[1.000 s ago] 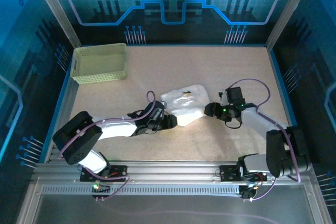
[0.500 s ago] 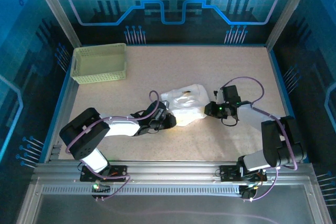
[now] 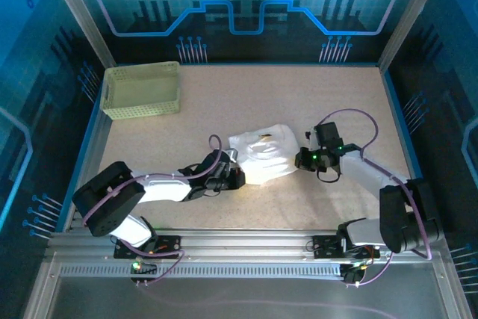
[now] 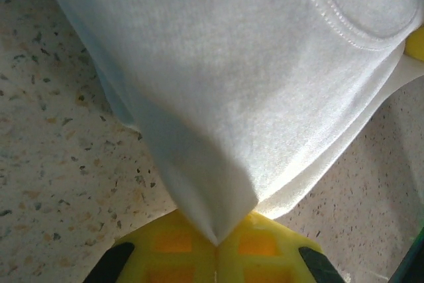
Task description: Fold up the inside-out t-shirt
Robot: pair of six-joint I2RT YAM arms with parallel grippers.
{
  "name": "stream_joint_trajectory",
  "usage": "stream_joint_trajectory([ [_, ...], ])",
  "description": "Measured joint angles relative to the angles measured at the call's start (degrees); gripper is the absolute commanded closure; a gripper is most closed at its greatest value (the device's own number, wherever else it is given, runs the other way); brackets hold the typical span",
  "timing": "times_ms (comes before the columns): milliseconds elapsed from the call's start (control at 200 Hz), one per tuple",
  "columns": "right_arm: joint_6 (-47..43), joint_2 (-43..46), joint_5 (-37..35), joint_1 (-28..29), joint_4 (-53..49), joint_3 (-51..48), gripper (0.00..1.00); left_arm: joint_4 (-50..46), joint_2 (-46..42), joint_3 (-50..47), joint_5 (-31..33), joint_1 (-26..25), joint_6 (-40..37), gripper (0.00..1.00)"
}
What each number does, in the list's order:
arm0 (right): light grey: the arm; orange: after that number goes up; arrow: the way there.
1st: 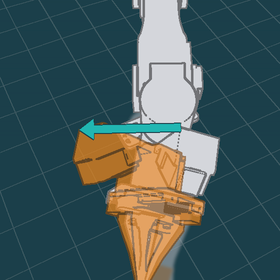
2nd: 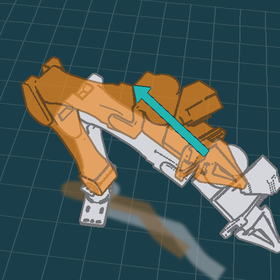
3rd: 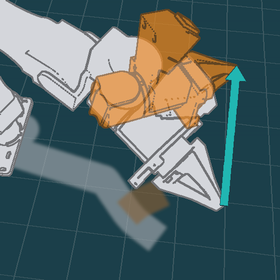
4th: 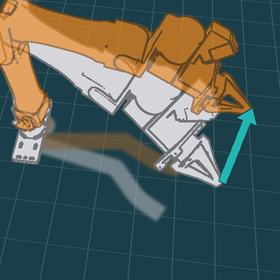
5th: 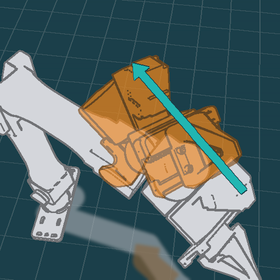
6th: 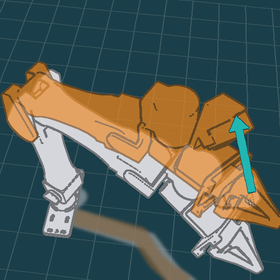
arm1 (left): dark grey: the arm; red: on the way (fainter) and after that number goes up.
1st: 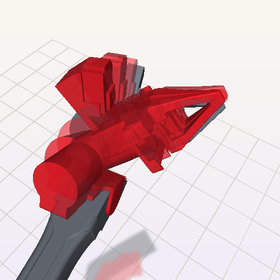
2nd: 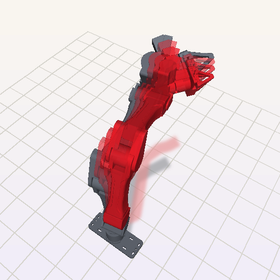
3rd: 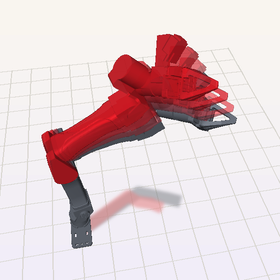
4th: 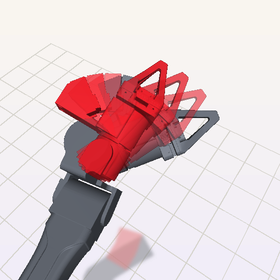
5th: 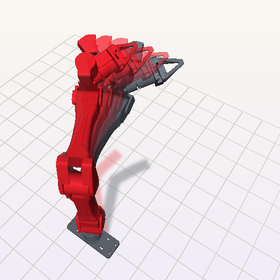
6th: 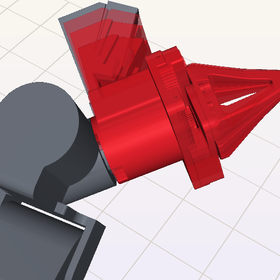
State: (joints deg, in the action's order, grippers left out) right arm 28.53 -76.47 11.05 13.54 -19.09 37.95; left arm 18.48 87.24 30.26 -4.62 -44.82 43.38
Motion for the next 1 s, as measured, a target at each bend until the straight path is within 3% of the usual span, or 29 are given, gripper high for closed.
stream_joint_trajectory([
  [80, -0.02, 0.02, -0.63, 0.07, -0.5, 0.0, 0.76, 0.02, -0.22, -0.92, -0.11, 0.02, 0.26, 0.73],
  [160, 0.37, 0.04, -3.34, -0.04, -1.49, 0.02, 0.51, -2.47, -1.05, -2.38, 0.44, 0.13, -0.11, 0.64],
  [235, 0.17, 0.46, -5.38, -0.02, -3.32, 0.33, 0.42, -4.31, -3.43, -2.6, 1.01, 0.13, -0.5, 0.59],
  [385, -0.98, 3.37, -9.79, 0.04, -8.92, 4.94, 0.34, -13.81, -12.2, -1.16, 6.14, 0.2, -3.04, 0.5],
  [530, -1.6, 5.33, -11.82, 2.03, -10.6, 12.35, 0.33, -20.11, -14.51, 8.07, 9.99, 0.61, -5.68, 0.46],
  [750, -0.07, -2.34, -14.67, 12.15, -9.03, 20.09, 0.28, -19.12, -3.3, 23.02, 10.16, 2.54, -5.62, 0.5],
  [1001, 2.12, -13.05, -18.08, 17.31, -6.56, 19.78, 0.2, -16.24, 12.24, 21.88, 6.12, 7.67, -1.75, 0.56],
])
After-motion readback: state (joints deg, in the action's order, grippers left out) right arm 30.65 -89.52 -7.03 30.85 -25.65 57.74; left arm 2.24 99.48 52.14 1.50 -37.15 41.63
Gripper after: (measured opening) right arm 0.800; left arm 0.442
